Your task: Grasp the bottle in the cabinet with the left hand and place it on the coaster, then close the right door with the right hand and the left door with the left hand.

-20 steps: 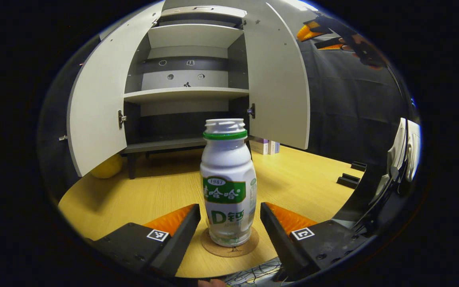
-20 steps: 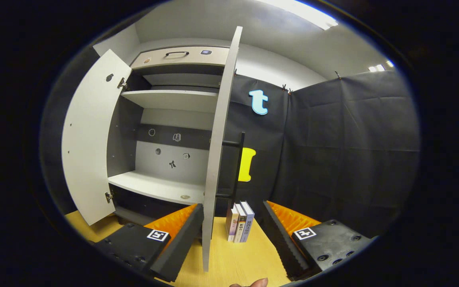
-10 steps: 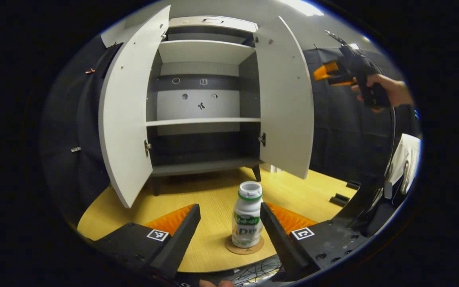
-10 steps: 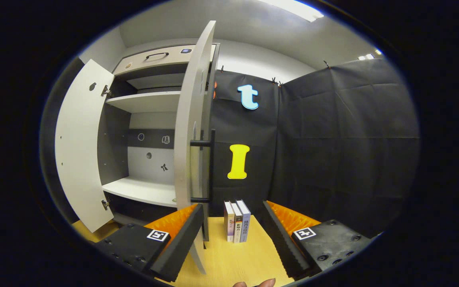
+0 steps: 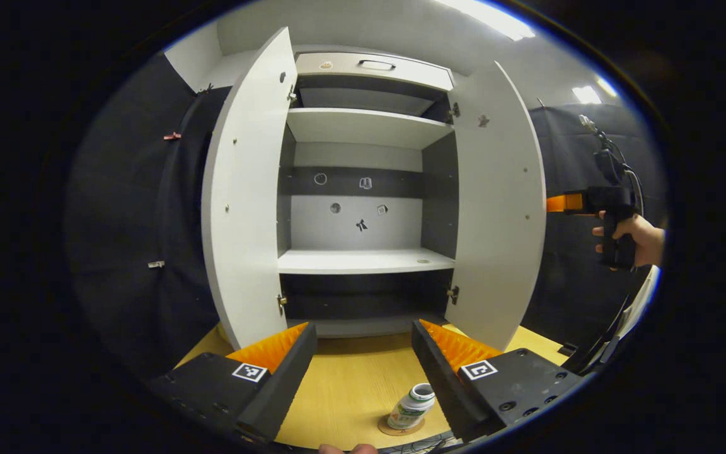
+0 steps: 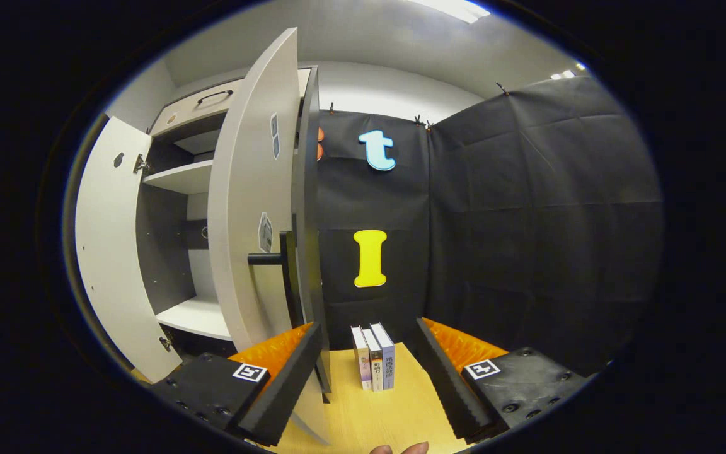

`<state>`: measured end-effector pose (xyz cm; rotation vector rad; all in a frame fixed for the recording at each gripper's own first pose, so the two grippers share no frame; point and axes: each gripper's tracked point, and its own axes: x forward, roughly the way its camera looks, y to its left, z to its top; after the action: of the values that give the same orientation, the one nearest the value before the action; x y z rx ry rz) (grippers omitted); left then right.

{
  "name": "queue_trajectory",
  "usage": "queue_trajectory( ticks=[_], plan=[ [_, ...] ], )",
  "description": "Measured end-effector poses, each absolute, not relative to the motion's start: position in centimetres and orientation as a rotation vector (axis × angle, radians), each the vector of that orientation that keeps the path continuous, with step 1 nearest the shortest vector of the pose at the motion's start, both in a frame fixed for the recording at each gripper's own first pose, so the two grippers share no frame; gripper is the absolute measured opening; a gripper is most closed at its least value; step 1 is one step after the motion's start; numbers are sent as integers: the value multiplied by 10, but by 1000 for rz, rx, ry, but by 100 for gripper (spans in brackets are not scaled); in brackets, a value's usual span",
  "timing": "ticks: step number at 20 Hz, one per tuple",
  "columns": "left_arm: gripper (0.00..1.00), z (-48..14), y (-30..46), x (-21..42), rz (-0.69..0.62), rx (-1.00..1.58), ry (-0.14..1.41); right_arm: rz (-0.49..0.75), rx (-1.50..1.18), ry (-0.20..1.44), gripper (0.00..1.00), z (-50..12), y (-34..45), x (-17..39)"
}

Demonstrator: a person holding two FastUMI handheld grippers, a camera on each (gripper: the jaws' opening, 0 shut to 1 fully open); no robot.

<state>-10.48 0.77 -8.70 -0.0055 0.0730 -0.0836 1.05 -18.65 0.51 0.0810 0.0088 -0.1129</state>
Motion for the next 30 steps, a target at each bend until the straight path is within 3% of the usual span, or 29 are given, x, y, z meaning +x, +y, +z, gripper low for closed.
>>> queue_trajectory(
  ticks=[16, 30],
  plan=[
    [93, -50, 69, -100, 10, -37, 58, -177, 144, 24, 97, 1, -179, 5],
    [94, -49, 73, -95, 13, -40, 60, 16, 149, 54, 97, 0, -90, 8]
  ],
)
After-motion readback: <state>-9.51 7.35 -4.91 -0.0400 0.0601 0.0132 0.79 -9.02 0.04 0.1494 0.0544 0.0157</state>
